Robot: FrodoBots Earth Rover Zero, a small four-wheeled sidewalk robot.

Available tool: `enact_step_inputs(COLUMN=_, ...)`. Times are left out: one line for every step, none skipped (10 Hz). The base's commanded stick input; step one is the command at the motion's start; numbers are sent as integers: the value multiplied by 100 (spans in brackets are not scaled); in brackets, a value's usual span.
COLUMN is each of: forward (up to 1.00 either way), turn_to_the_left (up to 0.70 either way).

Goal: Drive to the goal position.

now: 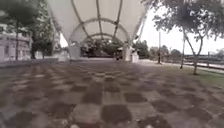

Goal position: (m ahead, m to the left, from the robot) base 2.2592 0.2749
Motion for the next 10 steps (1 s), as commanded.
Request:
enact_step_inputs(forward=98, turn_to_the_left=0)
enact_step_inputs(forward=98, turn_to_the_left=0)
enact_step_inputs(forward=98, turn_to_the_left=0)
enact_step_inputs(forward=98, turn_to_the_left=0)
enact_step_inputs(forward=98, turn_to_the_left=0)
enact_step_inputs(forward=98, turn_to_the_left=0)
enact_step_inputs(forward=98, turn_to_the_left=0)
enact_step_inputs(forward=98, turn_to_the_left=0)
enact_step_inputs(forward=98, turn_to_the_left=0)
enact_step_inputs(forward=98, turn_to_the_left=0)
